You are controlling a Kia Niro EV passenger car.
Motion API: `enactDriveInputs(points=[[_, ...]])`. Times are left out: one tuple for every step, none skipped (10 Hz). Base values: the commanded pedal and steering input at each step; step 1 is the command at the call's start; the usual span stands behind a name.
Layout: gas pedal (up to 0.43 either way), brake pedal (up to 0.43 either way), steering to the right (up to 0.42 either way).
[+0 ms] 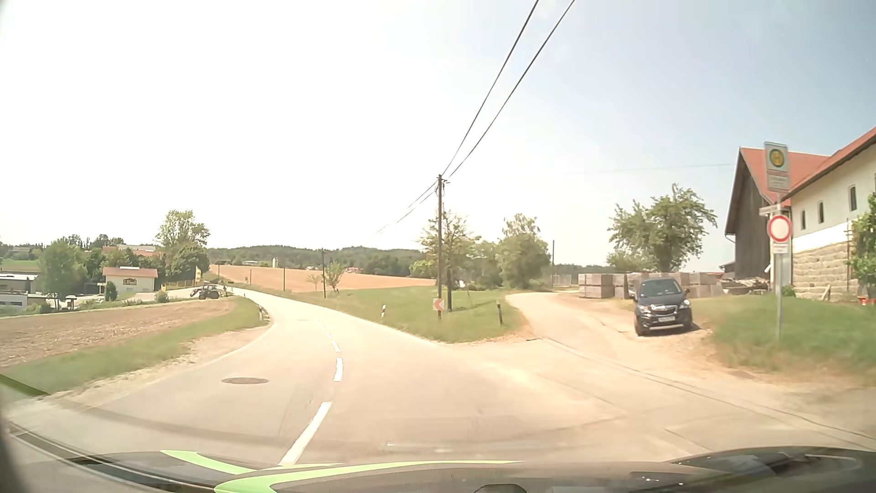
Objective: Follow the waypoints while adhering to traffic rules and regulations
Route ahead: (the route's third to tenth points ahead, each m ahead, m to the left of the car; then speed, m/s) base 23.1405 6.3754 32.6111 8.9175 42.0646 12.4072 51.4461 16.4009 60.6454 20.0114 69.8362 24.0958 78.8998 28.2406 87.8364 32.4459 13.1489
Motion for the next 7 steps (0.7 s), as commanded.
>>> enactDriveInputs(points=[[0.0,0.0,-0.075],[0.0,0.0,-0.076],[0.0,0.0,-0.075],[0.0,0.0,-0.074],[0.0,0.0,-0.071],[0.0,0.0,-0.07],[0.0,0.0,-0.069]])
